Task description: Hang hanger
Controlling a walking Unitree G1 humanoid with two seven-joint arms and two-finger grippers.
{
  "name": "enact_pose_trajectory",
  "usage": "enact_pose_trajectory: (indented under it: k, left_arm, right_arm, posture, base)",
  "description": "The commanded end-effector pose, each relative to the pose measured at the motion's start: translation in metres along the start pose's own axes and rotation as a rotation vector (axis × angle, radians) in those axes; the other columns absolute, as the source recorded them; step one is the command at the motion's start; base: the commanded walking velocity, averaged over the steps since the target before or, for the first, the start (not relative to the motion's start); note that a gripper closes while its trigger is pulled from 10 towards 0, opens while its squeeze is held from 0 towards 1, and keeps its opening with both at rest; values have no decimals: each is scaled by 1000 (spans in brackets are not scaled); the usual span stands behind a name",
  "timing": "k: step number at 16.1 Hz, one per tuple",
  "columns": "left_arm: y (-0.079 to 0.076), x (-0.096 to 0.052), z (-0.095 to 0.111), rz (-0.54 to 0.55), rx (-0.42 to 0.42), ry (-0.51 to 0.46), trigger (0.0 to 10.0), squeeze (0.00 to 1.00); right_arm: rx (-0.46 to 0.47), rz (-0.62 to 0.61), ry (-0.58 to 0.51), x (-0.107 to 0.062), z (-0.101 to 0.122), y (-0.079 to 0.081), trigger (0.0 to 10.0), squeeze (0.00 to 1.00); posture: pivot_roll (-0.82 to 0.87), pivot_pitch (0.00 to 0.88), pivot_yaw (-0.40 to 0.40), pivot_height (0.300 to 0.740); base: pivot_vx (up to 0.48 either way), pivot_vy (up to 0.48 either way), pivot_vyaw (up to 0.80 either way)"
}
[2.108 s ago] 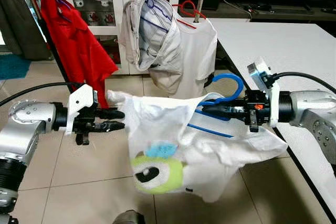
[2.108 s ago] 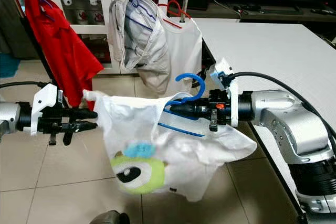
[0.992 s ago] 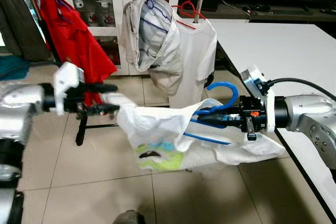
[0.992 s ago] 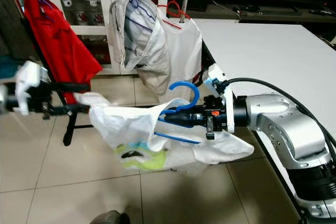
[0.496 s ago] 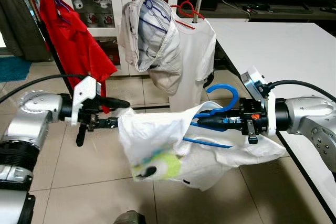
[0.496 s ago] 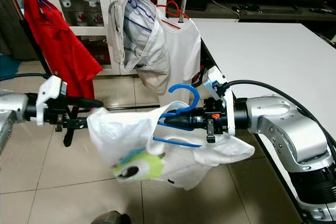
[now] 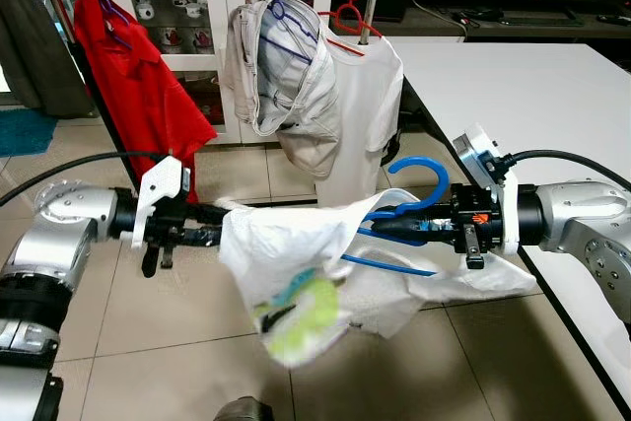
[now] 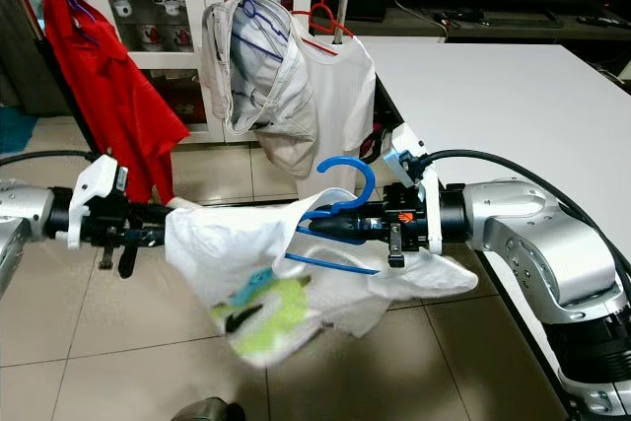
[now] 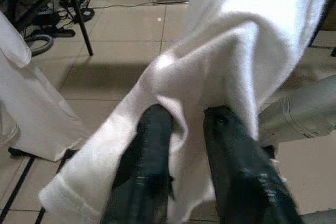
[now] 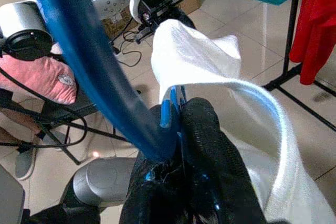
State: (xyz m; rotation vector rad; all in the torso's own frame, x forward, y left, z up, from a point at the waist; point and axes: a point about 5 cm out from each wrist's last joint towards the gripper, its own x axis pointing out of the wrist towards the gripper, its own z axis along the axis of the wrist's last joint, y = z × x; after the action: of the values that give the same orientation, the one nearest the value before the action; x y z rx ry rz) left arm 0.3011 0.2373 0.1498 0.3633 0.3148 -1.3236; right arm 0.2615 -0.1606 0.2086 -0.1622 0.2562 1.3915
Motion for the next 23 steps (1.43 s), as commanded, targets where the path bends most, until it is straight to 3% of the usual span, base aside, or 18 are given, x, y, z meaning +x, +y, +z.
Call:
enact_pose_trajectory:
  k: [1, 7, 10, 14, 23]
  left_arm:
    - [0, -1, 4, -5, 18, 14, 0, 0]
    - [10, -16, -6, 178, 9, 70, 0, 0]
    - [14, -31, -7, 269, -4, 47, 0, 0]
    - [14, -61, -21, 440, -14, 90, 0, 0]
    - [19, -80, -33, 606, -15, 175, 0, 0]
  right_arm:
    - [-38, -28, -14, -8, 8, -2, 10000, 0]
    - [-42, -43, -14, -9, 9, -3, 10000, 0]
    - [-42, -67, -14, -11, 8, -5, 10000, 0]
    - [-39, -94, -18, -14, 7, -8, 10000, 0]
    - [-35, -112, -15, -14, 4, -10, 10000, 0]
  posture:
    - [-106, 0, -14, 740]
    - [-107, 0, -15, 740]
    - [-109, 0, -11, 740]
    - [-101, 0, -17, 740]
    - [-99, 0, -24, 740]
  base:
    - [0, 0, 0]
    - [0, 0, 0]
    - [0, 0, 0]
    - [0, 0, 0]
    - [0, 0, 0]
